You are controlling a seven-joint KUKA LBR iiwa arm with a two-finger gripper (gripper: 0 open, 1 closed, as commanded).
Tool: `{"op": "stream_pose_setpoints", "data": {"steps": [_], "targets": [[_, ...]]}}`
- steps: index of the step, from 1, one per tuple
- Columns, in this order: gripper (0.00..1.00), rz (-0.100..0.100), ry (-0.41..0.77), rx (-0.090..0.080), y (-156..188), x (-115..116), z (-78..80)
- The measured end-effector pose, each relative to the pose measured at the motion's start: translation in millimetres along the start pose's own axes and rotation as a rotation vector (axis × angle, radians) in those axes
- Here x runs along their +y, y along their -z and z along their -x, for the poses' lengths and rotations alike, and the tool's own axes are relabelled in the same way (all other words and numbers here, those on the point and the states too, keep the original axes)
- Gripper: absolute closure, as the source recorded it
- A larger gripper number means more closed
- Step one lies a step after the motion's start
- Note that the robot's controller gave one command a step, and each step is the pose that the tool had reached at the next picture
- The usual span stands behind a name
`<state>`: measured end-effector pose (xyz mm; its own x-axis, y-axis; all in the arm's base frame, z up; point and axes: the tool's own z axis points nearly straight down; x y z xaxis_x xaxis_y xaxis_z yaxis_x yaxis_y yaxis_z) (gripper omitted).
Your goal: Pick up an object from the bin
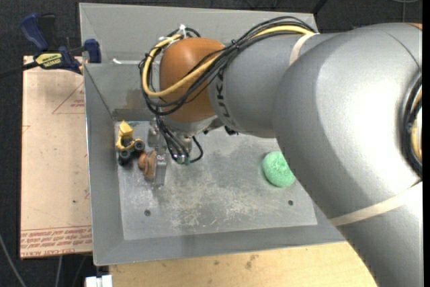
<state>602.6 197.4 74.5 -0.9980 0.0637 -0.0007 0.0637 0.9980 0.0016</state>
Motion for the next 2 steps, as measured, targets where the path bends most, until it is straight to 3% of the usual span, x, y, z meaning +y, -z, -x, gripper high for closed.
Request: {"op": "stream_pose_setpoints", "data": {"steps": [1,2], "targets": [[1.0,0.0,0.25,-0.001,-4.5,20.6,-5.1],[1.0,0.0,0.25,-0.001,-4.5,20.4,-5.0]]}}
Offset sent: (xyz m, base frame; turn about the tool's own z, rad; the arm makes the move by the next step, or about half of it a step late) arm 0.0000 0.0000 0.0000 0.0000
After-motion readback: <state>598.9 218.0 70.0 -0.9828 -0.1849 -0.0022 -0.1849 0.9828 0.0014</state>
